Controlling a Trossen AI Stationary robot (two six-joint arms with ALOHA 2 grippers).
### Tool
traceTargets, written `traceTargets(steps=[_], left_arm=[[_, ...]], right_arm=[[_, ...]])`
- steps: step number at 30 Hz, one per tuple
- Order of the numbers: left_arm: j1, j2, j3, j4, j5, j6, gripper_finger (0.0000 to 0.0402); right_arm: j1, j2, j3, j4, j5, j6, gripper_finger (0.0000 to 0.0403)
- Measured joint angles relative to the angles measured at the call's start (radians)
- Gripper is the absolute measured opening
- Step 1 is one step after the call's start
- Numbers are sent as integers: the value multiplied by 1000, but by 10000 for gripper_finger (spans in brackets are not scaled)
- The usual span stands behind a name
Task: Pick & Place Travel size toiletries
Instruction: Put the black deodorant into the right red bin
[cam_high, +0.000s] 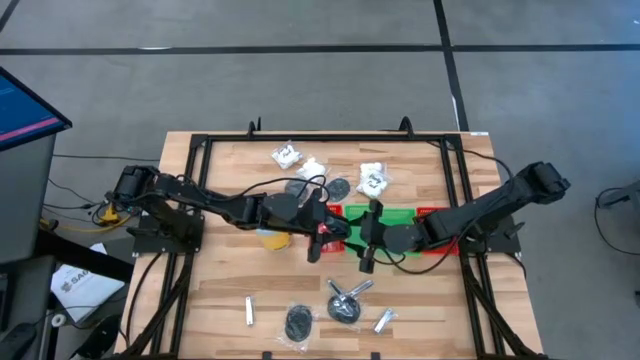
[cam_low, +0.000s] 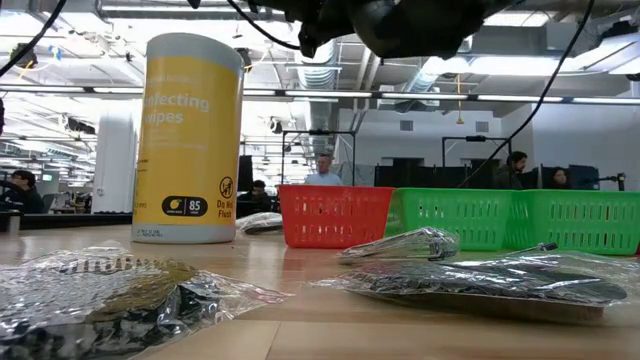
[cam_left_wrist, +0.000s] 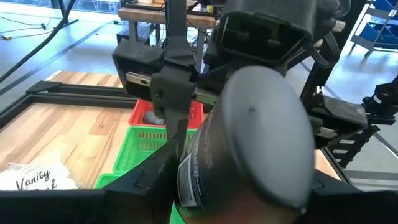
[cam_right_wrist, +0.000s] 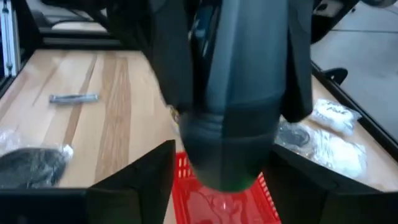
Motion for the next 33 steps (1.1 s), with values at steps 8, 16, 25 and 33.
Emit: traceTargets(steps=[8, 16, 25, 33], left_arm=[[2, 0, 0, 14, -2, 3, 174], [4, 7, 0, 40, -1, 3, 174], [13, 7, 0, 42, 0, 2, 174], [14, 7, -1, 44, 0, 2, 174]], right_arm=[[-35, 17, 0, 38, -5, 1, 230], [-44, 36, 0, 129, -4, -50, 213], [-47, 36, 0, 138, -3, -52, 177], [-47, 36, -1, 140, -2, -52, 176]])
